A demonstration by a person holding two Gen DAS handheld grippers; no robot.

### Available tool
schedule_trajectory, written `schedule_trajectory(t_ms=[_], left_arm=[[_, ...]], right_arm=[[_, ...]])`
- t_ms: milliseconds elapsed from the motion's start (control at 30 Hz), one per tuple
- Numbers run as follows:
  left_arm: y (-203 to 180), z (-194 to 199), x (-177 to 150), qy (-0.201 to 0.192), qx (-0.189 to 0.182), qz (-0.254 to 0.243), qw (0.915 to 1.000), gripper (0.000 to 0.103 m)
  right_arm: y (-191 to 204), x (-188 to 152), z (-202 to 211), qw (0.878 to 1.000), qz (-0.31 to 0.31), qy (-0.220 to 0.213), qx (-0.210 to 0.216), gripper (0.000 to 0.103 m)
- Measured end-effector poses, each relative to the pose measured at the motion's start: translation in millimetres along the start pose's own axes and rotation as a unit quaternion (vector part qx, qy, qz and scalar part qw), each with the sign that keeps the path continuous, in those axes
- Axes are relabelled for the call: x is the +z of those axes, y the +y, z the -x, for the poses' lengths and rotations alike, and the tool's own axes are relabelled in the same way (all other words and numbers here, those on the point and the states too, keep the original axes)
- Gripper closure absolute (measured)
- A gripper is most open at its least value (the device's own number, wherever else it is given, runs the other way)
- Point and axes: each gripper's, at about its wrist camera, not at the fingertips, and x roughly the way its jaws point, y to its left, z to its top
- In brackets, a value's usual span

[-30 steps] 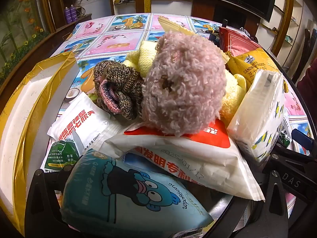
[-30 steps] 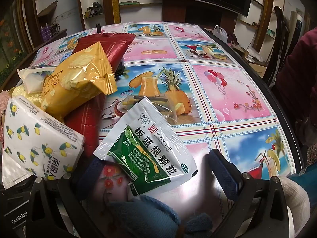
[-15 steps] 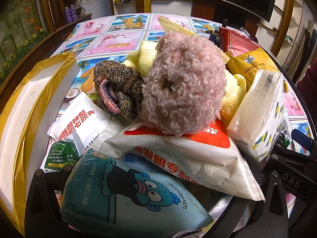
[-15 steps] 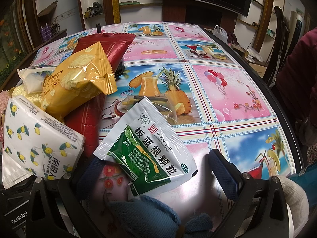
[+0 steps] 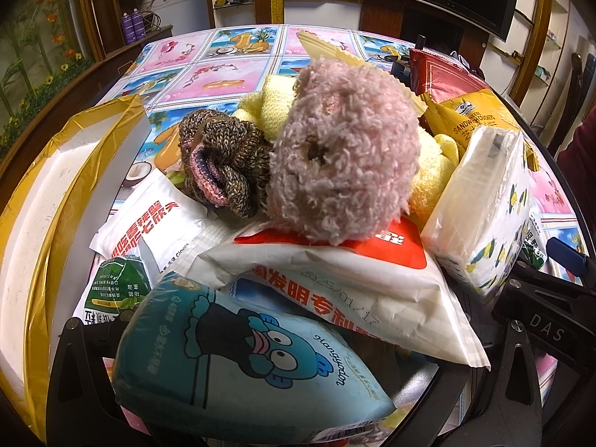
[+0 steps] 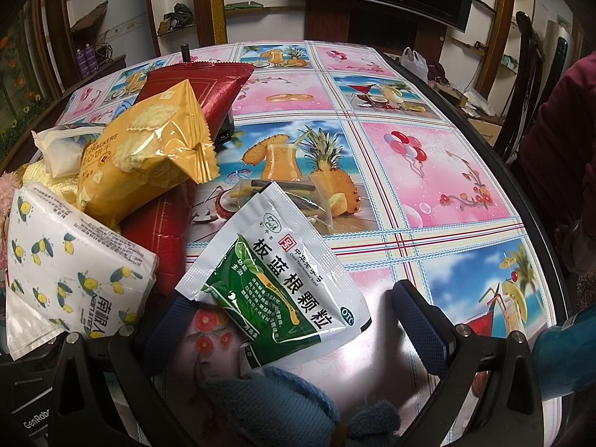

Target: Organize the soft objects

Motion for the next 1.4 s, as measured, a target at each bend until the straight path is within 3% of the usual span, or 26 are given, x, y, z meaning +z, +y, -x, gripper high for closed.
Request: schedule_trajectory(t_ms=[833, 1000, 1233, 1400], left_arm=[[0, 0, 0, 0.001, -0.001, -0.001, 1.0, 0.0], [-4, 10, -13, 0.012, -0.035, -0.046, 0.9982, 0.0], [-3, 22, -28, 0.032, -0.04, -0.056, 0.9971, 0.0], [-3, 23, -30, 0.032, -0.04, -0.057, 0.997, 0.0]], right_arm=[[0, 0, 0, 1.0, -0.001, 0.0, -0.001, 0.0], [-1, 0, -1, 1.0, 0.002, 0.0, 0.004, 0.0], [1, -8, 8, 0.999, 0.028, 0.031, 0.023, 0.0], [0, -17, 14, 0.999, 0.014, 0.043, 0.012, 0.0]])
